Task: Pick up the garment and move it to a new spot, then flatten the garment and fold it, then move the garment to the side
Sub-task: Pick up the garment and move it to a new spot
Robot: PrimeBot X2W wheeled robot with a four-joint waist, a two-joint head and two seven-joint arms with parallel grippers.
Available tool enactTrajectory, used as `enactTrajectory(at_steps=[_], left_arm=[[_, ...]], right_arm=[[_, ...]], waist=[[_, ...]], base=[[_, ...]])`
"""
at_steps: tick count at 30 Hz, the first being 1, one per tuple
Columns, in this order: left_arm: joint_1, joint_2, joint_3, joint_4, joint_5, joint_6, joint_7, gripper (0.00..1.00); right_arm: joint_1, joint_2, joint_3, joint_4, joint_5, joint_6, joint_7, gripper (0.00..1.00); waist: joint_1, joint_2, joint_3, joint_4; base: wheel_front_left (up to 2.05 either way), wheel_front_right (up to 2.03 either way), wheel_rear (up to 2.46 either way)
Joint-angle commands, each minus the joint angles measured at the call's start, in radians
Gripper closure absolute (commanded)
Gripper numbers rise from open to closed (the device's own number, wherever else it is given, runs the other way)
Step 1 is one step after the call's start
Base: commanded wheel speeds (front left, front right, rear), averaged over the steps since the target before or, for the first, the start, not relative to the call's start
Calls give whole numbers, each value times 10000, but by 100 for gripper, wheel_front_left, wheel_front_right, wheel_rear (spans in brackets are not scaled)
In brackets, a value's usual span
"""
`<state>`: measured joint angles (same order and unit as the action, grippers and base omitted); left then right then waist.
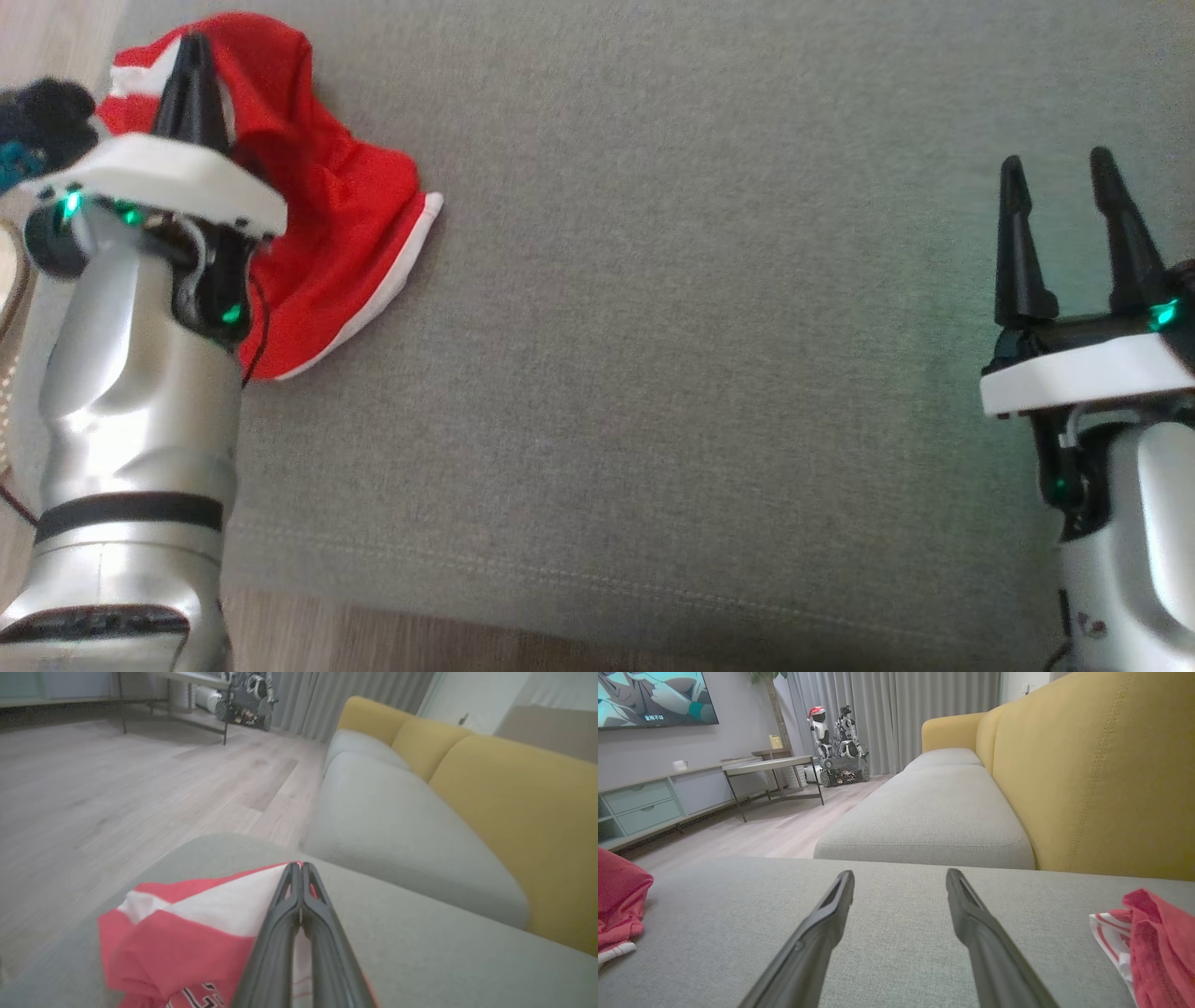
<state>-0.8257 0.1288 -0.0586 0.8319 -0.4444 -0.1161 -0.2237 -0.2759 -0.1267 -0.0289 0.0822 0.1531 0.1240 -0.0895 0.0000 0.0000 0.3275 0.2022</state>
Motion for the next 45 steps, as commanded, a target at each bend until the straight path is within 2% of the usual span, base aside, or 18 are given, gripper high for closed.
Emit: enactTrajectory(at_steps=[1,9,10,17,22,30,41,42,43,45], left_arm=[[-251,332,82,-758,-56,-59,-123,100],[287,-85,-533,-4119,-256,9,743,100],[287,-85,-533,-4119,-256,9,743,100],[634,-497,-1295,-7034,-382,576,2072,100],[486,-670,-1988,-8117,-444,1036,2742,100],[-187,-763,-2923,-7875,-626,1438,2900,100],[-1729,-783,-3646,-5861,-1100,1816,1704,100],[-1768,-780,-3774,-5520,-1029,1798,1742,65],[-1774,-764,-3938,-5141,-944,1742,1843,0],[-1710,-713,-4153,-4483,-851,1615,1896,0]], right_arm=[[-47,117,254,-193,101,67,-177,0],[4,473,373,419,271,67,-680,0],[4,473,373,419,271,67,-680,0],[-170,647,561,865,464,67,-1041,0],[-456,725,869,1060,636,67,-1243,0],[-912,760,1518,1392,1179,67,-1526,0],[-1337,763,2239,1802,1853,67,-1708,0],[-1340,763,2267,1832,1875,67,-1712,0],[-1342,763,2287,1844,1895,67,-1715,0],[-1337,763,2305,1817,1934,67,-1718,0]], waist=[[0,0,-406,-280],[0,0,-1027,-1026],[0,0,-1027,-1026],[0,0,-1152,-1884],[0,0,-1007,-2574],[0,0,-769,-3677],[0,0,-481,-4670],[0,0,-481,-4701],[0,0,-483,-4725],[0,0,-483,-4760]], base=[[0,0,0],[0,0,0],[0,0,0],[0,0,0],[0,0,0],[0,0,0],[0,0,0],[0,0,0],[0,0,0],[0,0,0]])
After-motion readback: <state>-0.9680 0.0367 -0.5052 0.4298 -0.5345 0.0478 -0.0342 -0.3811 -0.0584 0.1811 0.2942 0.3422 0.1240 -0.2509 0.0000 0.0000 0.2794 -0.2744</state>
